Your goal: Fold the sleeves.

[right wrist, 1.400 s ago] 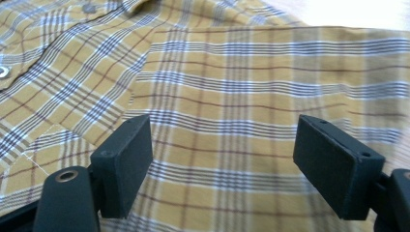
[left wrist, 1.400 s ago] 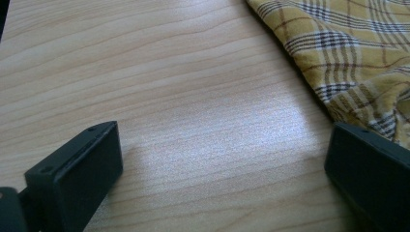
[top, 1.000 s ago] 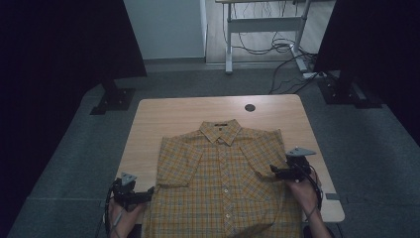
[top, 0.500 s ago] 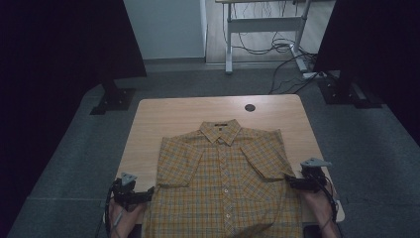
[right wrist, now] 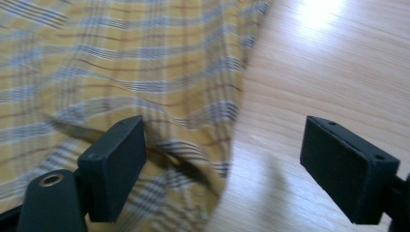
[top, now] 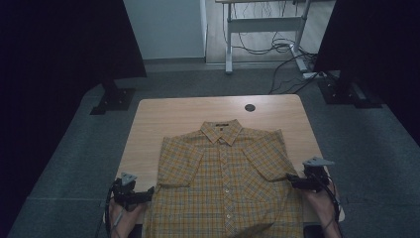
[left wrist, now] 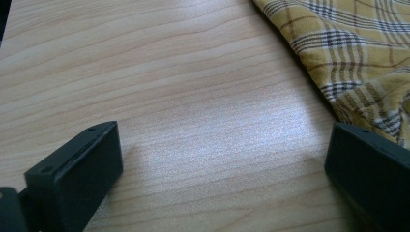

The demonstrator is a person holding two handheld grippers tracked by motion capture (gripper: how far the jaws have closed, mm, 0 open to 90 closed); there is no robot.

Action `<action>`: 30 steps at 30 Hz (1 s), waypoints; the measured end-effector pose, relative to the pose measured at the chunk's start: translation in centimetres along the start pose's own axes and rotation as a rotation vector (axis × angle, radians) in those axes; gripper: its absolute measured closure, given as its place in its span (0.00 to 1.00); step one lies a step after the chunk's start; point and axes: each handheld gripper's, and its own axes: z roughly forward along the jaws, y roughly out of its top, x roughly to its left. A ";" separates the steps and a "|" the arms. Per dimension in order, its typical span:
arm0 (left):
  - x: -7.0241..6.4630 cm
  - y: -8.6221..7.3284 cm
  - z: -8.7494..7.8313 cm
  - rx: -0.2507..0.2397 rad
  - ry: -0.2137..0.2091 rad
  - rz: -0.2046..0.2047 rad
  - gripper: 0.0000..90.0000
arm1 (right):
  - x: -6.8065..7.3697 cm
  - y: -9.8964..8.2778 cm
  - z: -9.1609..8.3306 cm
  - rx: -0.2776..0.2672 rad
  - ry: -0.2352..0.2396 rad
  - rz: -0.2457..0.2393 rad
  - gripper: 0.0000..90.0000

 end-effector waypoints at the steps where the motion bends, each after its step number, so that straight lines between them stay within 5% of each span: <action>1: 0.0 0.0 0.0 0.000 0.000 0.001 0.00 | 0.1 0.2 -0.2 0.000 0.013 -0.002 0.17; 12: 0.0 0.0 0.0 0.000 -0.005 0.006 0.00 | 1.2 0.8 -2.7 -0.034 0.043 -0.005 0.13; 19: 0.1 0.0 0.0 0.001 -0.007 0.008 0.00 | 0.4 -1.7 -3.8 -0.028 -0.002 0.026 0.12; 27: 0.1 0.0 0.0 0.000 -0.009 0.010 0.00 | -0.3 -4.6 -2.8 0.026 -0.028 0.066 0.11; 30: 0.1 0.0 0.0 0.000 -0.009 0.010 0.00 | -0.4 -5.1 -2.7 -0.006 -0.034 0.061 0.10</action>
